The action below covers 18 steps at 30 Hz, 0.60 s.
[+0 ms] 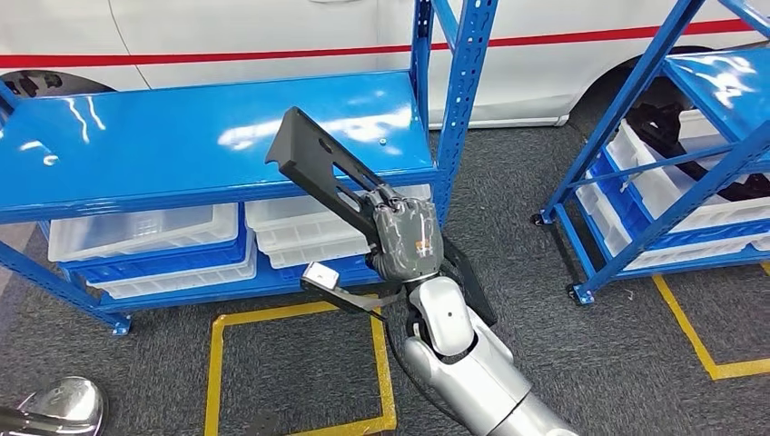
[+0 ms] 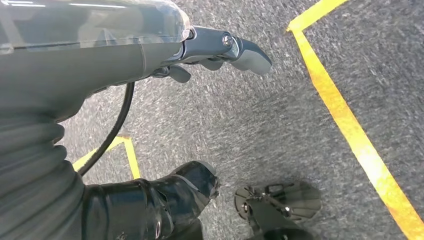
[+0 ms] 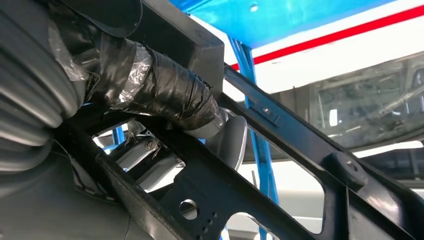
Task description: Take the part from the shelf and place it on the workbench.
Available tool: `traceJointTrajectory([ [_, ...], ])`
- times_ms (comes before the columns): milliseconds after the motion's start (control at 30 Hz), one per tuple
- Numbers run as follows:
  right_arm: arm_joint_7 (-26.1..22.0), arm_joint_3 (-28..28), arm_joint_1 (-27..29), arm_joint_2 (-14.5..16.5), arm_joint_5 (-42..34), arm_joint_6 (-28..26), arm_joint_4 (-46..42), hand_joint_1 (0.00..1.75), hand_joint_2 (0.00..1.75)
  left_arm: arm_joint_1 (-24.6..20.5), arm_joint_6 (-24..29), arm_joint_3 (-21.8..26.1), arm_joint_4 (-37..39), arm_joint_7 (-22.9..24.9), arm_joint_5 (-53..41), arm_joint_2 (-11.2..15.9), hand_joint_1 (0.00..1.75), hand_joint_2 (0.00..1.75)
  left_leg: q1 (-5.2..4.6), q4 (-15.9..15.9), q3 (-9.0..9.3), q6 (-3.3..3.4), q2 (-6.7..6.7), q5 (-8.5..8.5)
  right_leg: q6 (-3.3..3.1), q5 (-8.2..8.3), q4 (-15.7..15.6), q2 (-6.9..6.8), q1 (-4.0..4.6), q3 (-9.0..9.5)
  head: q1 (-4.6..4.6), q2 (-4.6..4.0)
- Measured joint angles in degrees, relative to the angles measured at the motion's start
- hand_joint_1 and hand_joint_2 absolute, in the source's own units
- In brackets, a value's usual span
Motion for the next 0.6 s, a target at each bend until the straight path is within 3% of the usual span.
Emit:
traceJointTrajectory([
  [67,-0.37,-0.32,0.46,-0.1,-0.36,-0.12,-0.18,1.75,1.75,-0.02,0.01,0.0,0.0,0.0,0.03,0.01,0.0,1.75,0.08,-0.16,-0.01,0.41,0.36,0.25,0.46,0.14,-0.15,0.2,-0.06,-0.1,-0.01,0.0],
  [133,-0.8,-1.03,1.2,-0.38,-0.83,-0.2,-0.5,1.75,1.75,0.03,0.01,0.0,0.0,-0.03,0.09,0.0,0.0,1.75,0.27,-0.78,0.01,1.29,1.77,0.8,1.26,-2.52,5.2,-1.29,-0.19,-2.41,0.18,0.0],
  [167,-0.99,-1.44,1.57,-0.57,-1.09,-0.2,-0.65,1.75,1.75,0.06,0.01,-0.01,0.0,-0.05,0.11,0.0,0.0,1.75,0.39,-0.93,0.01,1.58,2.77,0.97,1.51,-2.74,5.84,-2.51,-0.26,-2.33,0.28,0.0],
  [200,-1.1,-1.78,1.8,-0.72,-1.25,-0.21,-0.77,1.75,1.75,0.08,0.01,-0.01,0.0,-0.07,0.08,0.02,0.0,1.75,0.24,-0.76,-0.1,1.55,3.66,0.89,1.53,-3.23,5.93,-4.13,-0.26,-1.95,0.38,0.0],
  [267,-1.21,-2.16,1.98,-0.85,-1.44,-0.21,-0.89,1.75,1.75,0.07,-0.01,-0.02,0.0,-0.07,0.01,0.04,0.0,1.75,-0.02,-0.23,-0.27,0.98,4.61,0.58,1.13,-1.29,0.62,-5.32,0.08,0.88,0.36,0.0],
  [333,-1.33,-2.44,2.02,-0.93,-1.01,-0.25,-1.02,1.75,1.75,0.04,-0.06,-0.03,0.0,-0.07,-0.02,0.04,0.0,1.75,-0.19,-0.2,-0.26,0.43,5.15,0.55,0.78,-1.28,-0.04,-4.92,0.34,0.89,0.34,0.0],
  [400,-1.54,-2.63,2.0,-1.02,0.08,-0.23,-1.34,1.75,1.75,0.02,-0.11,-0.04,0.0,-0.07,-0.02,0.04,0.0,1.75,-0.07,0.18,-0.4,-0.18,4.91,-0.07,0.21,-0.97,-0.34,-4.29,-0.02,0.96,0.34,0.0],
  [467,-1.78,-2.66,1.85,-1.02,1.61,-0.07,-1.96,1.75,1.75,0.02,-0.13,-0.04,0.0,-0.06,-0.02,0.04,0.0,1.75,0.07,4.19,-2.09,-0.67,3.46,-2.89,-0.41,-0.65,-0.68,-3.74,-0.37,1.06,0.31,0.0],
  [533,-1.87,-2.54,1.71,-1.01,3.37,0.38,-2.67,1.75,1.75,0.07,-0.13,-0.04,0.0,0.03,-0.04,0.04,0.0,1.75,0.11,12.02,-5.51,-0.89,2.43,-6.69,-0.68,-0.57,-0.68,-3.11,-0.26,0.96,0.28,0.0],
  [567,-1.84,-2.37,1.63,-1.01,4.33,0.9,-3.04,1.75,1.75,0.12,-0.13,-0.04,0.0,0.13,-0.09,0.04,0.0,1.75,0.12,15.17,-6.96,-0.94,2.31,-7.63,-0.71,-0.57,-0.64,-2.74,-0.19,0.94,0.28,0.0],
  [600,-1.76,-2.14,1.46,-1.01,5.24,1.57,-3.44,1.75,1.75,0.16,-0.13,-0.04,0.0,0.24,-0.14,0.04,0.0,1.75,0.12,16.43,-7.56,-0.93,2.27,-7.48,-0.72,-0.56,-0.59,-2.31,-0.14,0.94,0.28,0.0],
])
